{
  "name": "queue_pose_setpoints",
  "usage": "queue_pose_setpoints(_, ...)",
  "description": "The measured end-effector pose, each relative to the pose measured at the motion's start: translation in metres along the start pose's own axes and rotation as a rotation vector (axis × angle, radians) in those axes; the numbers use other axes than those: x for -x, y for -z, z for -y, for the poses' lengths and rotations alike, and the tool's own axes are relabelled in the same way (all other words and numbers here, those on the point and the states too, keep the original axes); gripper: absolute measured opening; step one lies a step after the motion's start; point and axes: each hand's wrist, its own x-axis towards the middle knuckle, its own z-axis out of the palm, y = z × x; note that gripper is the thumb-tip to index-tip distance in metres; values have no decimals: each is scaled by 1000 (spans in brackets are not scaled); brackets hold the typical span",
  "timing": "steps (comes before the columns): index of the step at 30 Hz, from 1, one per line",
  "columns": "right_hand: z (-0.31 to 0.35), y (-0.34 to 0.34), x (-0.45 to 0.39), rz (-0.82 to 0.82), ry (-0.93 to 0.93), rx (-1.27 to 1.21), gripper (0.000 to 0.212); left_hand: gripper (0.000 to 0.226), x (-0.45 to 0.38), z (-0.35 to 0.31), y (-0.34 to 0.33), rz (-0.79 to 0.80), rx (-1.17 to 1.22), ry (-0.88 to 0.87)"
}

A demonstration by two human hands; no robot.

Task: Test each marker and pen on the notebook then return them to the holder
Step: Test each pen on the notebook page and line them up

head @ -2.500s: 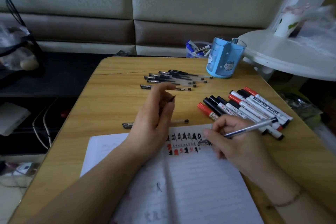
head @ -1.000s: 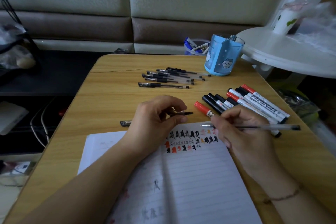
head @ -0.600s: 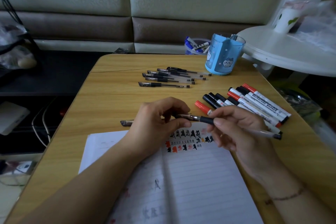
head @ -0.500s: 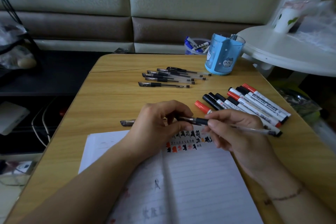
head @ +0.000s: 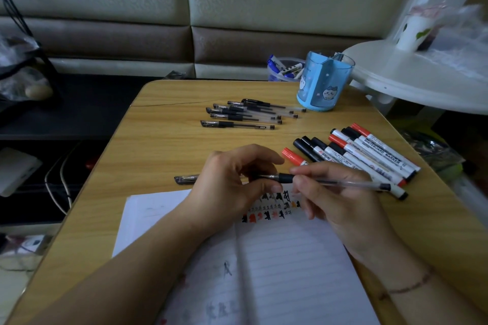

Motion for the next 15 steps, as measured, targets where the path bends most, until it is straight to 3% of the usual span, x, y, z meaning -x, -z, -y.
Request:
queue_pose_setpoints(2,2,5,-2,-15,11,-12,26,28,-1,4,-1,-13,-20,-2)
queue_pose_setpoints(5,10,19,-4,-171,118,-2,37,24,-3,11,1,-115,33,55)
queue_pose_setpoints(8,17,28,-7,-274,216,382,15,23,-4,13,2,-182,63,47)
queue_pose_setpoints(12,22,26,-15,-170,277,768,20,20,-3,12,4,-229,-19,-38)
queue_pose_setpoints(15,22,22,-32,-208,264,896,18,39,-4,8,5,-366,27,-44)
